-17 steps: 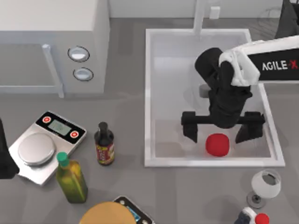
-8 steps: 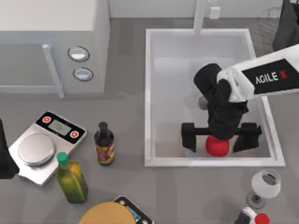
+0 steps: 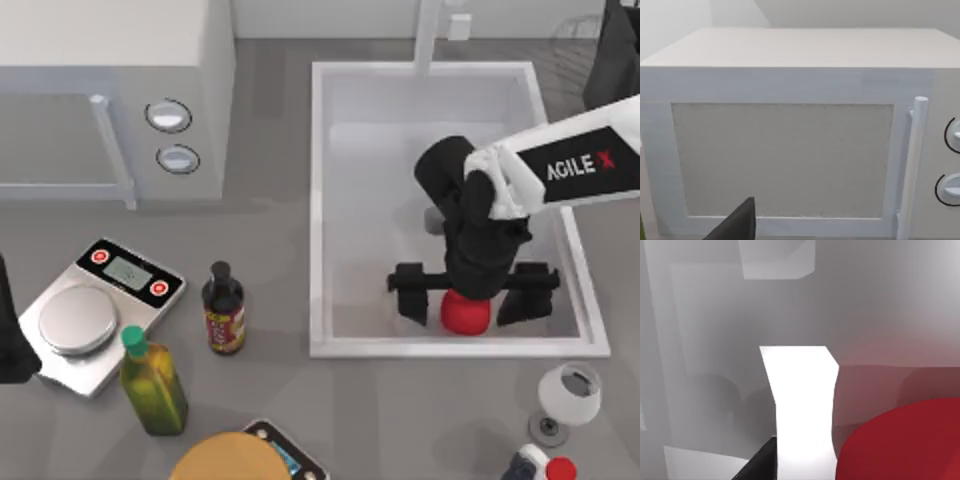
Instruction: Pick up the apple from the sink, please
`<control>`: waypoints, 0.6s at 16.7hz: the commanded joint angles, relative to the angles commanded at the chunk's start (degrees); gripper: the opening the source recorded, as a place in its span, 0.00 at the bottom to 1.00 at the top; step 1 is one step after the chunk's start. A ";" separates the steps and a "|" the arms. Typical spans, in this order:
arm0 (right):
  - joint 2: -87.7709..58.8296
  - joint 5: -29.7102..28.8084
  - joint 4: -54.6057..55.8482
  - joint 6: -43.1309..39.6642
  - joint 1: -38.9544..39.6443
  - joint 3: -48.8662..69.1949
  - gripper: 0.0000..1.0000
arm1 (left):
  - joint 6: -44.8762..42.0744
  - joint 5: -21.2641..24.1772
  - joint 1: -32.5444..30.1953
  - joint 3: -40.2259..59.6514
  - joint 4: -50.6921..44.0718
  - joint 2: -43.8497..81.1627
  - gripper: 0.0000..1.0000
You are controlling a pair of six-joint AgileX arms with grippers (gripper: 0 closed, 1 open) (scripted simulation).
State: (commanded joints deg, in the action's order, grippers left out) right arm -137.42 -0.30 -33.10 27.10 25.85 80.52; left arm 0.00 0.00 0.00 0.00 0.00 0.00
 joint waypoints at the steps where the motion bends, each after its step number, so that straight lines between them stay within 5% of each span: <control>1: 0.00 0.00 0.00 0.00 0.00 0.00 0.32 | 0.00 0.00 0.00 0.00 0.00 0.00 1.00; 5: 0.00 0.00 0.00 0.00 0.00 0.00 0.02 | 0.00 0.00 0.00 0.00 0.00 0.00 1.00; 10: 0.00 0.00 0.00 0.00 0.00 0.00 0.00 | 0.00 0.00 0.00 0.00 0.00 0.00 1.00</control>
State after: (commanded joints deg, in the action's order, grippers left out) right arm -137.42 -0.30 -33.10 27.10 25.85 80.52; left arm 0.00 0.00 0.00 0.00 0.00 0.00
